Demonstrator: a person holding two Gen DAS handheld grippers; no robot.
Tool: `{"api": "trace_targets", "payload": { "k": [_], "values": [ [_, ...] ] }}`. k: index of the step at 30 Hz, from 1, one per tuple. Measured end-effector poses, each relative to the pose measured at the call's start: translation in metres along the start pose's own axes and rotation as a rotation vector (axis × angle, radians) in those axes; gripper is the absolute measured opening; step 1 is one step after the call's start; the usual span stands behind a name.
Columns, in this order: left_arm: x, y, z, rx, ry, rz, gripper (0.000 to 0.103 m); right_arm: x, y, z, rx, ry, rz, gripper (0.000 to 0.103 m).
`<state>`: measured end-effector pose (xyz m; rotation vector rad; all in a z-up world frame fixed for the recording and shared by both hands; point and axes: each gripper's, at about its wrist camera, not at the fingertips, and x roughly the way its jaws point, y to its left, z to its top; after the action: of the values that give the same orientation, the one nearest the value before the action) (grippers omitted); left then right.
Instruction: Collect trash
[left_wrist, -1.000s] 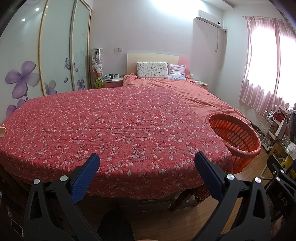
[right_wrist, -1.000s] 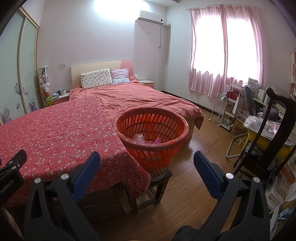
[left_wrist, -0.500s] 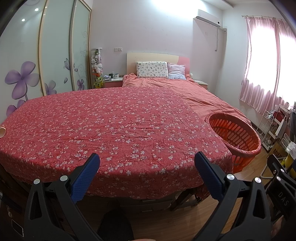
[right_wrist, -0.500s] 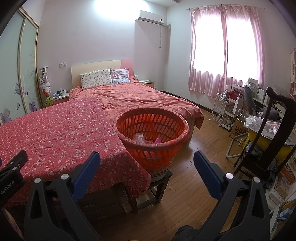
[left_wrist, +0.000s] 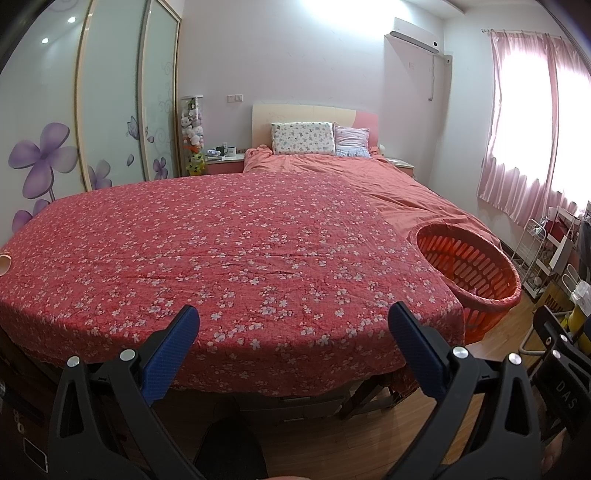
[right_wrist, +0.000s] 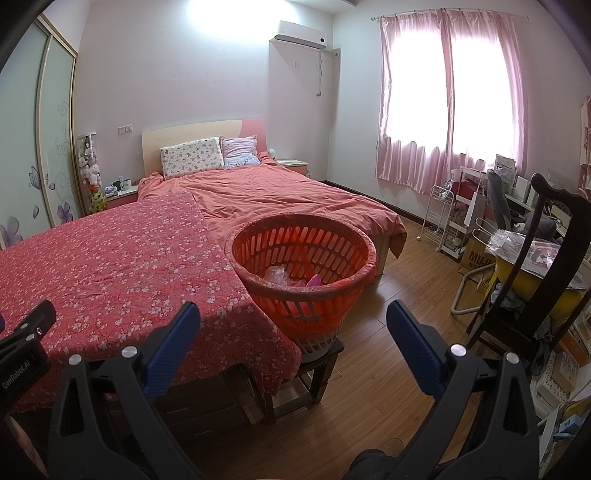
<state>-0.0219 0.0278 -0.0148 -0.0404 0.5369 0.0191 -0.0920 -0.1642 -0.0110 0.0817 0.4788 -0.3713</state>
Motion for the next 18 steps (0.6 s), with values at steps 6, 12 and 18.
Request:
{"api": "trace_targets", "payload": {
  "k": [6, 12, 18],
  "values": [
    [0.0007, -0.0002, 0.0005, 0.003, 0.003, 0.0, 0.101, 0.0008, -0.0001, -0.0003, 0.0, 0.002, 0.0, 0.099],
    [0.0007, -0.0002, 0.0005, 0.004, 0.004, -0.002, 0.101, 0.0007, 0.0001, -0.0001, 0.0, 0.001, 0.0, 0.098],
    [0.0017, -0.0007, 0.0012, 0.005, 0.005, -0.002, 0.101, 0.0014, 0.0, -0.0008, 0.0, 0.003, 0.001, 0.099]
  ]
}}
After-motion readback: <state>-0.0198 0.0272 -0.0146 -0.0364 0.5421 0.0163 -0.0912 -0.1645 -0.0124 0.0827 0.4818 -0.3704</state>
